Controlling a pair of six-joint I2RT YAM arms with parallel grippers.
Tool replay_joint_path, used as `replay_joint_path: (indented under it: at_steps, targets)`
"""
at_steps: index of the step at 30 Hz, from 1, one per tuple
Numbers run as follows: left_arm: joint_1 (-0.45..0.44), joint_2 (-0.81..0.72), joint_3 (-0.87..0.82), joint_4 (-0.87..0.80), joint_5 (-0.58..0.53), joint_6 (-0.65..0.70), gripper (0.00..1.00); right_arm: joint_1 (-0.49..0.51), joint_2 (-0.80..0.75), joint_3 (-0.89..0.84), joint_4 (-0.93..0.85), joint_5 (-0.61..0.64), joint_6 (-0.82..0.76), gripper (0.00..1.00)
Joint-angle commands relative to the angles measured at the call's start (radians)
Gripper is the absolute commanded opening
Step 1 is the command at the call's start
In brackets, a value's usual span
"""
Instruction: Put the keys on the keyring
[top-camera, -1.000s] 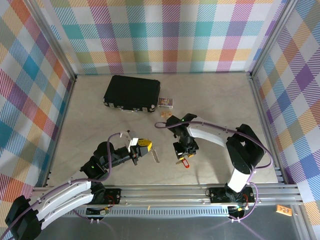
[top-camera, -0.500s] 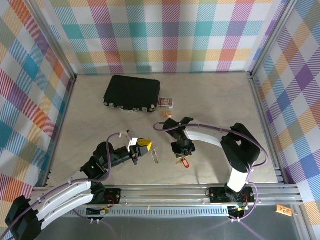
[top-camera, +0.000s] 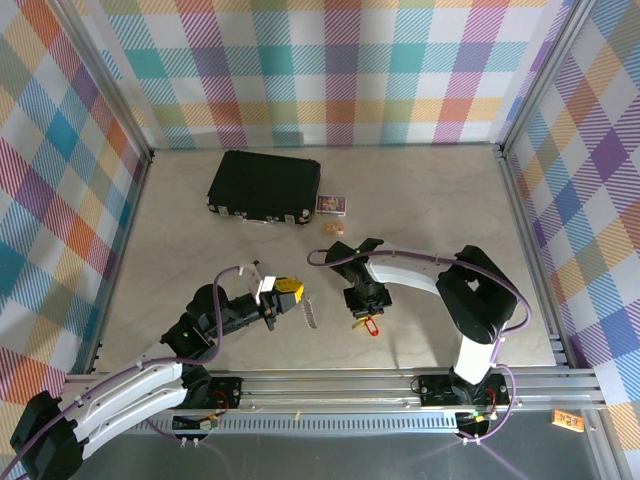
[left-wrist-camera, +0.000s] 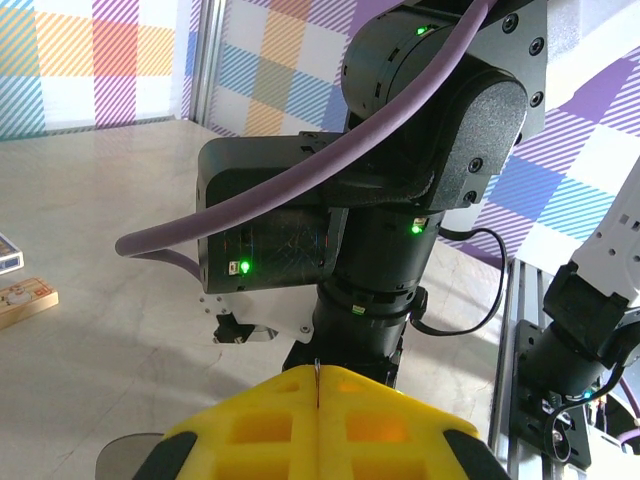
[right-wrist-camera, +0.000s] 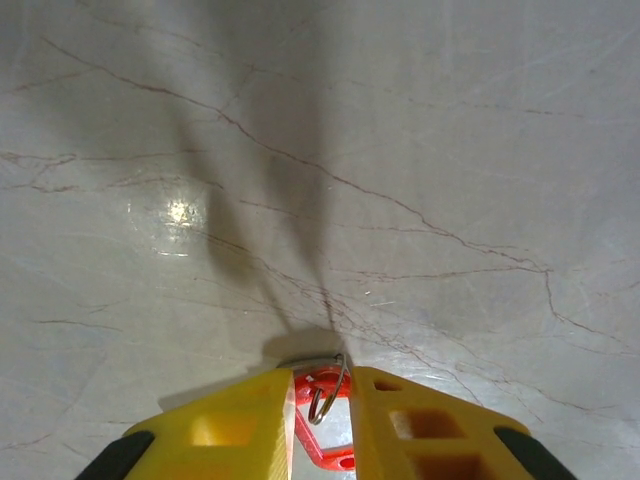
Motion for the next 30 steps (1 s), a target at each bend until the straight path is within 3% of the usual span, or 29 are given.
replay_joint_path:
  at_steps: [1,12,20,30]
  targets:
    - [0.009,-0.014,-0.007,0.063,0.019,-0.007,0.0,0.006,0.007,-0.007,-0.019,0.014,0.013,0.2]
    - [0.01,-0.02,-0.014,0.059,0.013,-0.003,0.0,0.007,0.027,0.029,-0.075,0.035,-0.011,0.05]
    - [0.011,-0.025,-0.018,0.05,0.014,0.003,0.0,0.007,0.049,0.095,-0.195,-0.001,-0.113,0.01]
    - [0.011,-0.094,-0.016,-0.039,-0.028,0.054,0.0,-0.028,0.19,0.248,-0.393,-0.107,-0.313,0.02]
